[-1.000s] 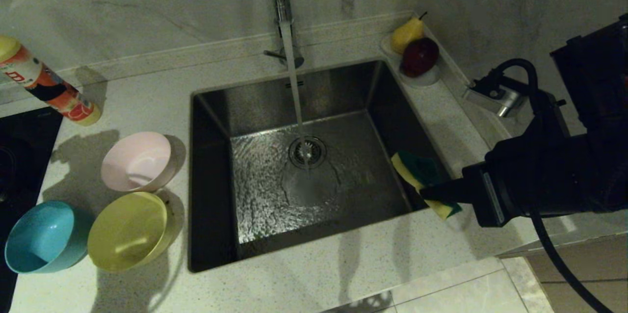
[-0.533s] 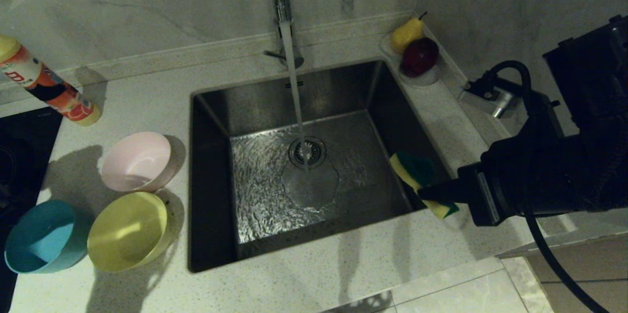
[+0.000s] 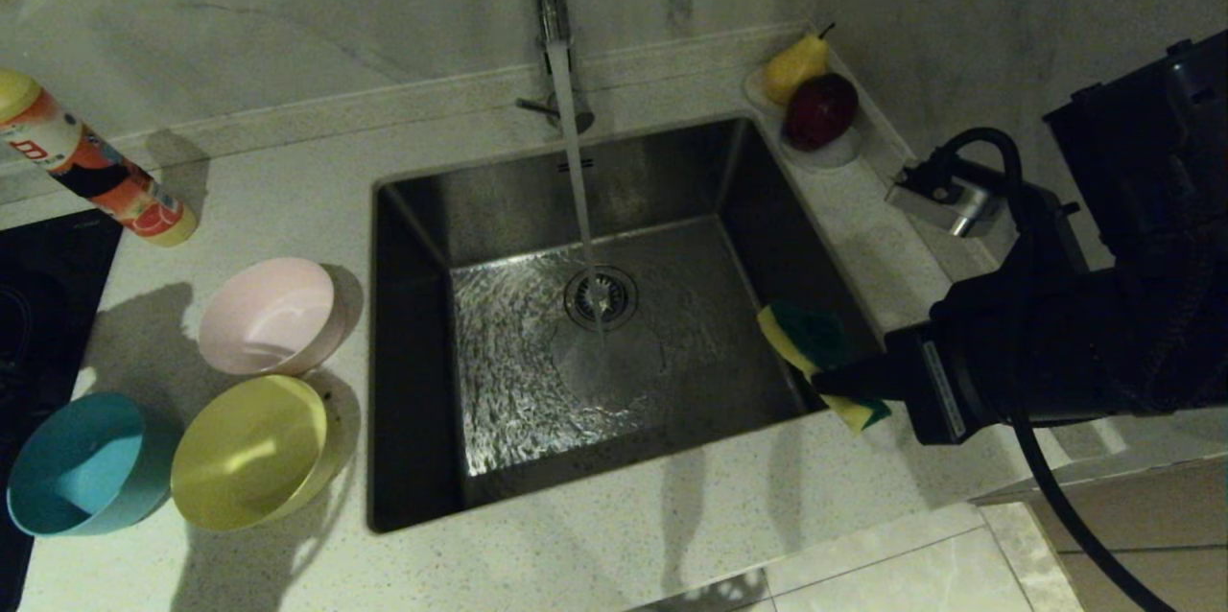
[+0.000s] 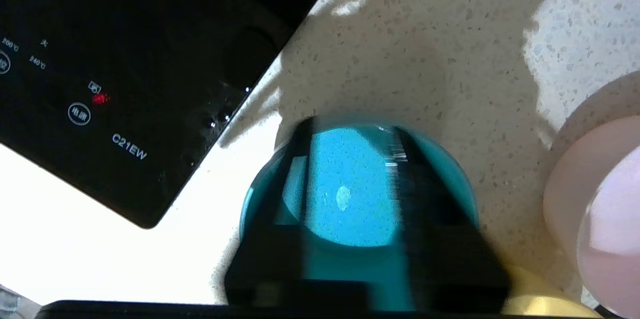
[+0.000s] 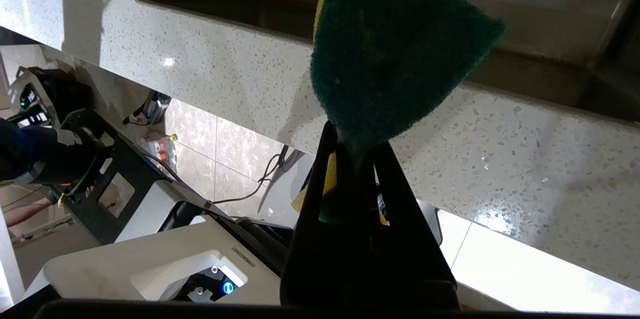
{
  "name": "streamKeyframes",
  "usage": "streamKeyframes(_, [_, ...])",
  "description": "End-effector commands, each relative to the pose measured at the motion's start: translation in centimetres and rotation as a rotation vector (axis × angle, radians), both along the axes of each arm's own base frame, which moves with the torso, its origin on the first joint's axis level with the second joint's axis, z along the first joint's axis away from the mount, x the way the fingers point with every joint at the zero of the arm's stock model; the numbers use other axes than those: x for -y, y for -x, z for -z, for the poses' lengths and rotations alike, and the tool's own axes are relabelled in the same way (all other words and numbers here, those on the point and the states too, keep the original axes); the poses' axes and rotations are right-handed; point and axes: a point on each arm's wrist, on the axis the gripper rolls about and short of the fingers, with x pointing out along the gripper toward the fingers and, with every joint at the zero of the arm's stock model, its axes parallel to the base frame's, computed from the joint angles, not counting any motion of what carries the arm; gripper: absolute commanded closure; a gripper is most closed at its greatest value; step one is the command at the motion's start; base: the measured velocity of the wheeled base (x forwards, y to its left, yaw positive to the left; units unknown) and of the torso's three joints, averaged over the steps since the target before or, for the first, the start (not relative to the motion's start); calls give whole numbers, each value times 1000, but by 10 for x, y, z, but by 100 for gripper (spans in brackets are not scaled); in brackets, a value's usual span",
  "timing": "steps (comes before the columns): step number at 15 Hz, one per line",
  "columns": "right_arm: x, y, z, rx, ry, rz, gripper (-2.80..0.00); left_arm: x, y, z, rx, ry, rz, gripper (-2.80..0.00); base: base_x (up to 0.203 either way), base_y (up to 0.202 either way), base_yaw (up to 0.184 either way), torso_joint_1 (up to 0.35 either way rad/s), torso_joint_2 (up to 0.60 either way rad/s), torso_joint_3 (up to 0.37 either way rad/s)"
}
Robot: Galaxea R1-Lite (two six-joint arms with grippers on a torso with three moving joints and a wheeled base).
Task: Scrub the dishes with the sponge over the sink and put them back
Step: Pick up a bowl and the sponge
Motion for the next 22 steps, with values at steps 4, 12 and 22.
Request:
streamKeyframes(4, [-3,-4,3,-10,6,0,0,-7,7,17,-74,13,-15,-280,0,0,0,0,0,0])
streamKeyframes(12, [-4,-5,4,-18,10,1,0,-4,8,43,-91,139,72,-280,0,0,0,0,0,0])
streamKeyframes(22, [-6,-7,8,-33,20,1,0,-8,6,61,-95,157,65,-280,0,0,0,0,0,0])
